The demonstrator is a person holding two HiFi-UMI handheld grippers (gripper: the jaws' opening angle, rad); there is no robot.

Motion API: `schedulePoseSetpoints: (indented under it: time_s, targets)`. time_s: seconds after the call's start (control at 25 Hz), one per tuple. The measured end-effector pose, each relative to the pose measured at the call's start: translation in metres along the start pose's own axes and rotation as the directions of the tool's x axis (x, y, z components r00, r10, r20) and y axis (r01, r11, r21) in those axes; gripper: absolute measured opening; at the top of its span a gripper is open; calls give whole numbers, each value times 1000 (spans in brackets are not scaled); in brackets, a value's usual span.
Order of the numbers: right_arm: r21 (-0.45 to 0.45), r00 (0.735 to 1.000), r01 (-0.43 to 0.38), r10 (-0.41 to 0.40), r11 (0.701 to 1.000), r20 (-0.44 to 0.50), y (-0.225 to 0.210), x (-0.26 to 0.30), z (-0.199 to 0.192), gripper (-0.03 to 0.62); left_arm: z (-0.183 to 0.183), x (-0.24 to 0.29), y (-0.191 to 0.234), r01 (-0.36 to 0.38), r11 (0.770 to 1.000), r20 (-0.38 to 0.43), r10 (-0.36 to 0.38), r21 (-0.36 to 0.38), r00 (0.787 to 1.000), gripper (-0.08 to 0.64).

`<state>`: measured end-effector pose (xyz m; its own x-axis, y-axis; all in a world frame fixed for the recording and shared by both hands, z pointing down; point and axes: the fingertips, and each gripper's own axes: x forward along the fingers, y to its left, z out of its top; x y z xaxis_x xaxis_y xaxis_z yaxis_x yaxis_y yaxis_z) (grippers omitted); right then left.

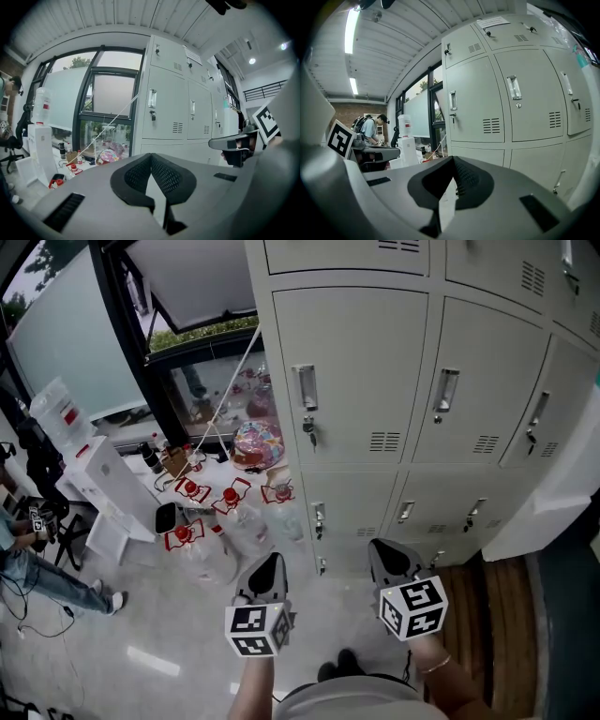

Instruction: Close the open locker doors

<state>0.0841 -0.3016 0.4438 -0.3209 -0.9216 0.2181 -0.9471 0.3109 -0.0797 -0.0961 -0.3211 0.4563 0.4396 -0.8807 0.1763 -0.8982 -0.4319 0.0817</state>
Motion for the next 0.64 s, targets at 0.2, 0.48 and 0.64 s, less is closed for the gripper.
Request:
schedulePoseSetpoints:
  time_s: [0.2,0.48,0.64]
  targets:
    - [9,1000,6,-6,1000,-7,-4,2,-2,-11,0,2,0,-2,1000,-5,2,4,1000,20]
    - [25,1000,-2,3,1000,-17,-5,8,-8,-11,-3,3,1,-9,1000,-16,9,0,1000,20]
    - [26,1000,-5,5,1000,-23,-6,12,-9,-11,-4,6,2,-7,1000,-19,7,8,1000,20]
